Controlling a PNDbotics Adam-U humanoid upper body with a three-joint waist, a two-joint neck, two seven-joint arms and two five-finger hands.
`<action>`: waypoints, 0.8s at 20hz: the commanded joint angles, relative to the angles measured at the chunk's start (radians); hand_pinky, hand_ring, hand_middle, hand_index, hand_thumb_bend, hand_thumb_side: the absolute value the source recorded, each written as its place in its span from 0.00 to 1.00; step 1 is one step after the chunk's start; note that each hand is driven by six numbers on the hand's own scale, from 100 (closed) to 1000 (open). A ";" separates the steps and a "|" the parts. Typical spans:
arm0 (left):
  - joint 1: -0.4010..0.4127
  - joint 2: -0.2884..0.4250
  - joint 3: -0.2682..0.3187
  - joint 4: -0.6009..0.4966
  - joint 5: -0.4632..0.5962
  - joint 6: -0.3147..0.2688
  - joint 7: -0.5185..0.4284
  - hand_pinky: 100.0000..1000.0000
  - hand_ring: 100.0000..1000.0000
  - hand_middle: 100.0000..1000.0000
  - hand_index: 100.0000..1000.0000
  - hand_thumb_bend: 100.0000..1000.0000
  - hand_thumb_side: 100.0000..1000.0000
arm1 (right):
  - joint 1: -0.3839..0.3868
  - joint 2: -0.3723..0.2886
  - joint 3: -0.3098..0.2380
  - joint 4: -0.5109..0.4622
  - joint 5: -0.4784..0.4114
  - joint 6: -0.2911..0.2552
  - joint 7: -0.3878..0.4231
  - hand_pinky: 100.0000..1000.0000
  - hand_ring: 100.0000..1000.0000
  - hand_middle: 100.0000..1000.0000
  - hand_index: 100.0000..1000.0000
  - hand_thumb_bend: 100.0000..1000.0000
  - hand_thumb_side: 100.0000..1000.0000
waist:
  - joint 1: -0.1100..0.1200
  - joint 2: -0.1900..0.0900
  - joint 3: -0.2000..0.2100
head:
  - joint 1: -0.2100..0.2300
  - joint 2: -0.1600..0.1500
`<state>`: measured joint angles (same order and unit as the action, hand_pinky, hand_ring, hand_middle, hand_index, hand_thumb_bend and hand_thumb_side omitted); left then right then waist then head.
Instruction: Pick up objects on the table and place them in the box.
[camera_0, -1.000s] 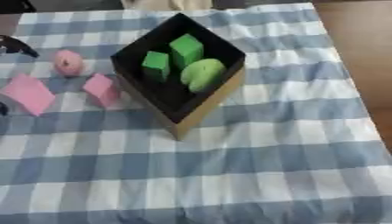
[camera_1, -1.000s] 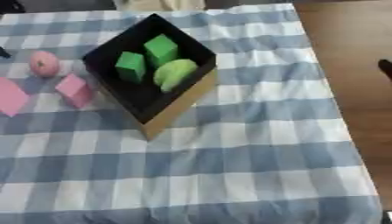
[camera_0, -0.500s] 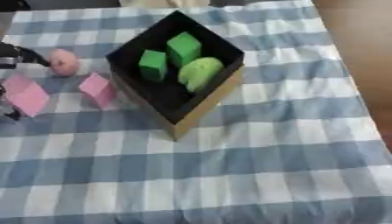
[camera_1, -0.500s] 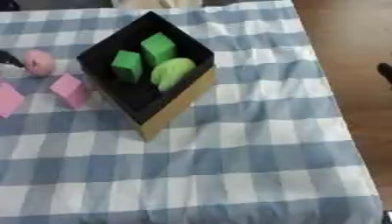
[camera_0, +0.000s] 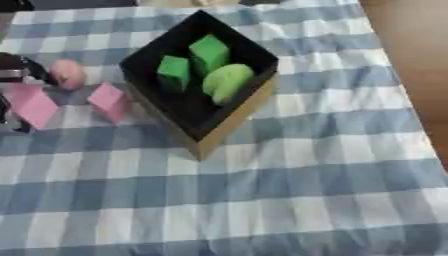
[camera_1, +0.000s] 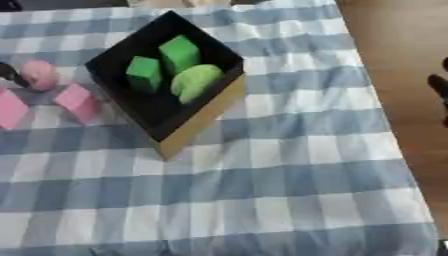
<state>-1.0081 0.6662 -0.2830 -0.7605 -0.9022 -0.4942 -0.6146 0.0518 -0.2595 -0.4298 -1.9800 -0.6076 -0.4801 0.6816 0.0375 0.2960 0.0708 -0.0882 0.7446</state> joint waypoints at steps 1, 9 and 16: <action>-0.022 0.024 0.013 -0.023 0.019 -0.096 -0.096 0.78 0.76 0.61 0.73 0.38 0.00 | -0.004 -0.012 -0.004 -0.020 0.006 -0.042 0.039 0.96 1.00 0.39 1.00 0.00 0.47 | 0.012 -0.005 0.001 | 0.002 -0.010; -0.032 0.044 0.022 -0.119 0.061 -0.060 -0.116 0.74 0.69 0.53 0.66 0.35 0.00 | -0.002 -0.017 -0.005 -0.020 0.004 -0.036 0.030 0.96 1.00 0.39 1.00 0.00 0.47 | 0.016 -0.013 0.004 | 0.000 -0.011; -0.109 0.013 0.017 -0.234 0.092 -0.041 -0.118 0.74 0.69 0.53 0.67 0.34 0.00 | 0.003 -0.033 -0.006 -0.020 -0.008 -0.034 0.019 0.96 1.00 0.40 1.00 0.00 0.47 | 0.025 -0.029 0.005 | 0.004 -0.007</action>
<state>-1.0899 0.6625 -0.2727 -0.9631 -0.8202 -0.4587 -0.6501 0.0538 -0.2622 -0.4302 -1.9800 -0.6077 -0.4851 0.6767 0.0507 0.2948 0.0747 -0.0880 0.7447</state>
